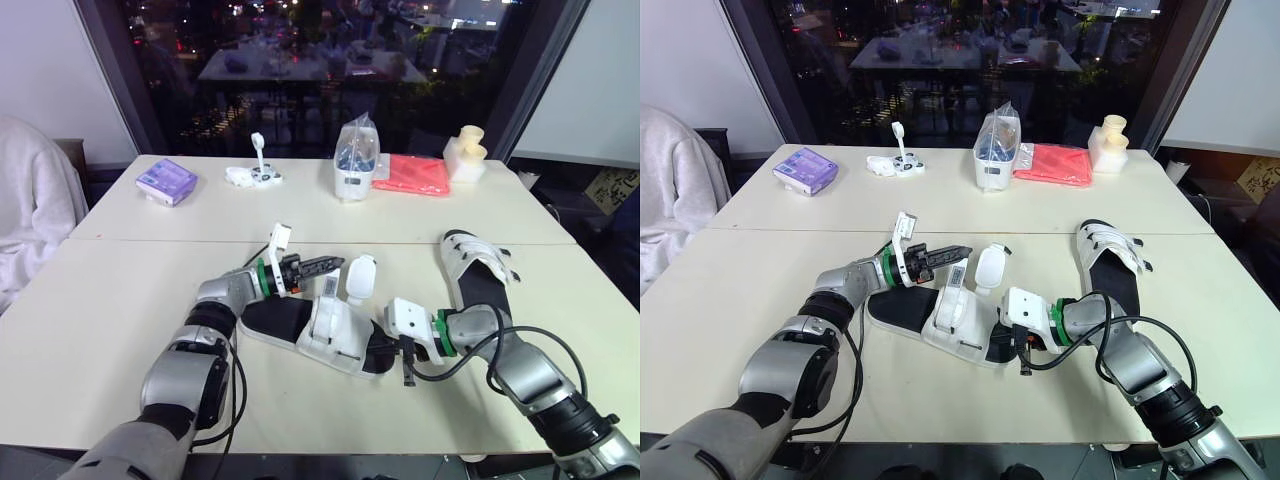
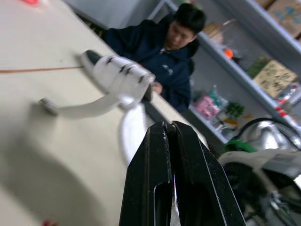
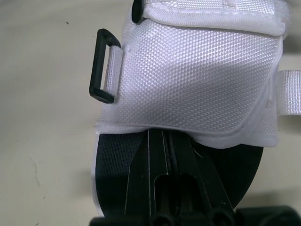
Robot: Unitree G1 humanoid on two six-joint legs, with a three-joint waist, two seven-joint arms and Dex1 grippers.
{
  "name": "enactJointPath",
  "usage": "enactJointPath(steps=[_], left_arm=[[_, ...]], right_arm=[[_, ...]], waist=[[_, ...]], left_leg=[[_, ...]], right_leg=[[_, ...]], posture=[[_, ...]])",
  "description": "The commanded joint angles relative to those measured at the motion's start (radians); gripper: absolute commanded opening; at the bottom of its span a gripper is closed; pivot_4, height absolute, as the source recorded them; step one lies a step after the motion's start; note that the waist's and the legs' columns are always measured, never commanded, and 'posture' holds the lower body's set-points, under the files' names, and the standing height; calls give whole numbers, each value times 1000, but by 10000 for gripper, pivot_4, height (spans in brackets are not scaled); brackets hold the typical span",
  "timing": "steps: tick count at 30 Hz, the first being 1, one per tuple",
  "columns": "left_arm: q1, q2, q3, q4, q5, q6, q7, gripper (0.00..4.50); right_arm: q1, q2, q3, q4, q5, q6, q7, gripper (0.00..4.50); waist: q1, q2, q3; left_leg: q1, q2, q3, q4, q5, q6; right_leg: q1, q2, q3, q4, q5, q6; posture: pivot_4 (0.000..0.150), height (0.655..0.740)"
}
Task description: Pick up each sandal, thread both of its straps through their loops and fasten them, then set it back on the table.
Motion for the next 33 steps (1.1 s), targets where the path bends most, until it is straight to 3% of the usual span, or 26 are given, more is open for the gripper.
enactJointPath(steps=[1, 10, 13, 16, 19, 27, 33], left_arm=[[-23, -7, 18, 21, 28, -43, 16, 162], [3, -8, -29, 48, 134, -56, -2, 162], [9, -8, -37, 46, 159, -73, 1, 10095], [20, -4, -73, 45, 220, -135, 21, 26163], [20, 11, -119, 44, 287, -228, 28, 39357], [2, 61, -246, 86, 483, -508, 128, 39357], [-13, 67, -278, 123, 541, -604, 146, 39357]], right_arm=[[45, -21, 52, 15, -29, 31, 30, 0], [47, -19, 53, 16, -33, 30, 25, 0], [46, -18, 54, 17, -34, 30, 25, 0], [45, -16, 54, 19, -35, 29, 25, 0], [42, -13, 55, 23, -39, 26, 24, 0], [39, -7, 56, 31, -44, 21, 23, 0], [37, -4, 56, 34, -46, 17, 22, 0]], waist=[[0, 0, 0], [0, 0, 0], [0, 0, 0], [0, 0, -1], [0, 0, -1], [-1, -1, -2], [0, -1, -3]], left_leg=[[0, 0, 0, 0, 0, 0], [0, 0, 0, 0, 0, 0], [1, 0, 0, 0, 0, 0], [1, 0, 0, 0, 0, 0], [2, 0, 0, 0, 0, 0], [2, 0, 0, 0, 0, 0], [2, 0, 0, 1, 0, 0]], right_leg=[[0, 0, 0, 0, 0, 0], [1, 0, 0, 0, 0, 0], [1, 0, 0, 0, 0, 0], [1, 0, 0, 1, 0, 0], [2, 0, 0, 1, 0, 0], [2, 0, 0, 1, 0, 0], [2, 0, 0, 1, 0, 0]], posture=[[1500, 7400], [1500, 7400], [1500, 7400], [1500, 7400], [1500, 7400], [1500, 7400], [1500, 7400]])
